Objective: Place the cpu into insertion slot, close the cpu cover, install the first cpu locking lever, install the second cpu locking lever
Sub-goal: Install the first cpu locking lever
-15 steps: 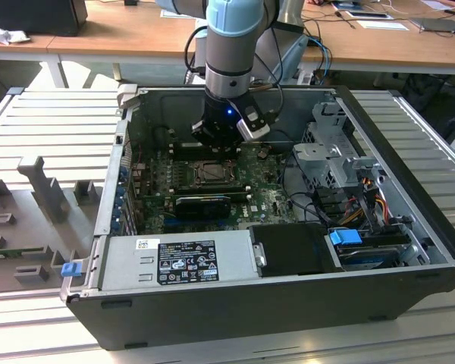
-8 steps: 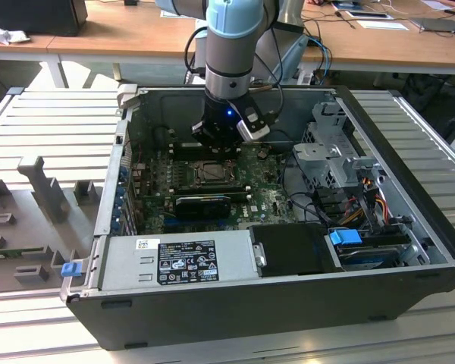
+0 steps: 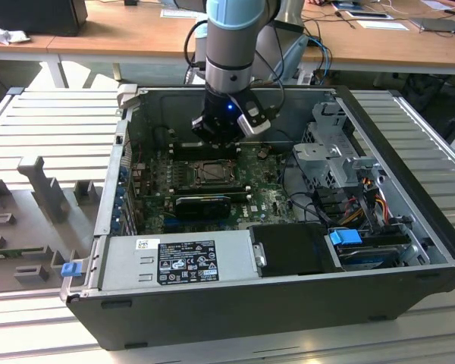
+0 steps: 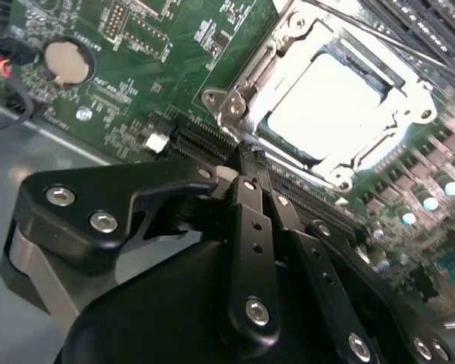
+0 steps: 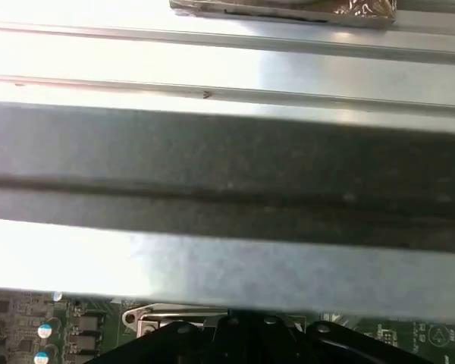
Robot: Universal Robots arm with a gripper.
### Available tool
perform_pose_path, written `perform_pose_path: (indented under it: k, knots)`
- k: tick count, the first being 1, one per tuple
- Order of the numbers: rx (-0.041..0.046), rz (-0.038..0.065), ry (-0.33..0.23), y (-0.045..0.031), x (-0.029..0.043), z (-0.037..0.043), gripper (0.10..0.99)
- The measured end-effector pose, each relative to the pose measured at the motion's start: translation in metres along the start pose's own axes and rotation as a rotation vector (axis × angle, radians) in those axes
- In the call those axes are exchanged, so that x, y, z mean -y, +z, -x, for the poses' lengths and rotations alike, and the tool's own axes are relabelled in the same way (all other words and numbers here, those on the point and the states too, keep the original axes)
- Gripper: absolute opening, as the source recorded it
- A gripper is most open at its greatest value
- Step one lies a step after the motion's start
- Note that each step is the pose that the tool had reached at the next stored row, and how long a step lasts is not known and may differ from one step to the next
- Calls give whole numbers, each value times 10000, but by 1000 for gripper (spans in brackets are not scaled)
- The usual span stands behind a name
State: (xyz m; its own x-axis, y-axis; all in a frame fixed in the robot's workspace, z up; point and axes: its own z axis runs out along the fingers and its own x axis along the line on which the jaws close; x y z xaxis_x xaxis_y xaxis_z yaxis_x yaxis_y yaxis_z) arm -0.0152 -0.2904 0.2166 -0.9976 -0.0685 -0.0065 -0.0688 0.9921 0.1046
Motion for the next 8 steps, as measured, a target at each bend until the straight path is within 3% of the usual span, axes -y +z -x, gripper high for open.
perform_pose_path:
  k: [8]
  knots:
    - [0,1,0,-25,40,-3,106]
